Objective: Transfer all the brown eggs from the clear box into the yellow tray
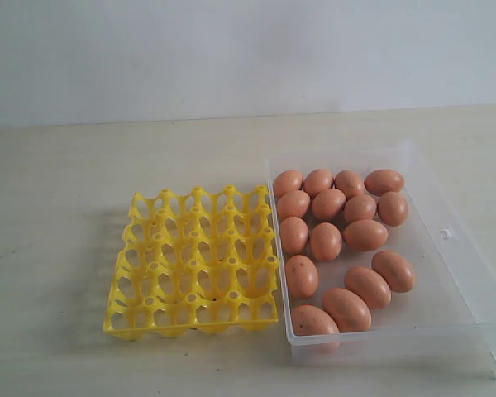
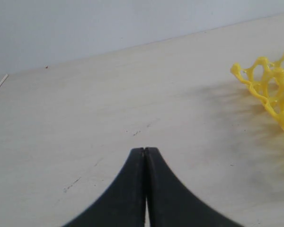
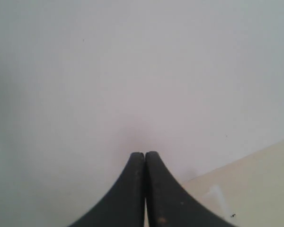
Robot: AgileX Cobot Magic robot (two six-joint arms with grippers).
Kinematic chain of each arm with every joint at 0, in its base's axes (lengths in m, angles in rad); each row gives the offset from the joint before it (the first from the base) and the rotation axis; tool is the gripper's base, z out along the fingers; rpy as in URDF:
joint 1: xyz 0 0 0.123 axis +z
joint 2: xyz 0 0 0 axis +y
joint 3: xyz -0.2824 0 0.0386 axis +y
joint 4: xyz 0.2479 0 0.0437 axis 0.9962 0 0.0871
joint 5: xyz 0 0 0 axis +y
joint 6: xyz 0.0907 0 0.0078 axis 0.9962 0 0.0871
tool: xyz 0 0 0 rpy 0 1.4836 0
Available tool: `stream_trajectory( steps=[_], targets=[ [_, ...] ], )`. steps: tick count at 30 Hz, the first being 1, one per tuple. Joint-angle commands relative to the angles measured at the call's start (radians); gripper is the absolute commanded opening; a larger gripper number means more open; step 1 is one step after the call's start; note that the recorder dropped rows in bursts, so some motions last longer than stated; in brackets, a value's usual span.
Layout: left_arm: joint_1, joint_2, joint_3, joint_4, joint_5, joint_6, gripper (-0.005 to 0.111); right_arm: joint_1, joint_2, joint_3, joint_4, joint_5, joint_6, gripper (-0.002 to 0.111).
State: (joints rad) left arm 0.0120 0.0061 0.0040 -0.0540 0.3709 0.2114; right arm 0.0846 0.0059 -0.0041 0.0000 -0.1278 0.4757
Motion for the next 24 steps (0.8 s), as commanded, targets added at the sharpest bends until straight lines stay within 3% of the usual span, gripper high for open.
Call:
stream_trajectory(
  steps=[1,4,9,18,24],
  targets=[
    [0.002,-0.006,-0.004,-0.008,-0.011,-0.005,0.0,0.002,-0.006,0.004,0.0,-0.016,0.0,0.0],
    [0.002,-0.006,-0.004,-0.008,-0.011,-0.005,0.0,0.002,-0.006,0.004,-0.035,0.071,-0.003,0.0],
    [0.002,-0.006,-0.004,-0.008,-0.011,-0.005,0.0,0.009,0.139,-0.188,-0.07,0.217,-0.018,0.0],
    [0.002,-0.006,-0.004,-0.008,-0.011,-0.005,0.0,0.152,0.446,-0.399,0.0,0.307,-0.32,0.0],
    [0.002,-0.006,-0.004,-0.008,-0.011,-0.005,0.0,0.243,0.641,-0.547,0.094,0.528,-0.56,0.0]
  ],
)
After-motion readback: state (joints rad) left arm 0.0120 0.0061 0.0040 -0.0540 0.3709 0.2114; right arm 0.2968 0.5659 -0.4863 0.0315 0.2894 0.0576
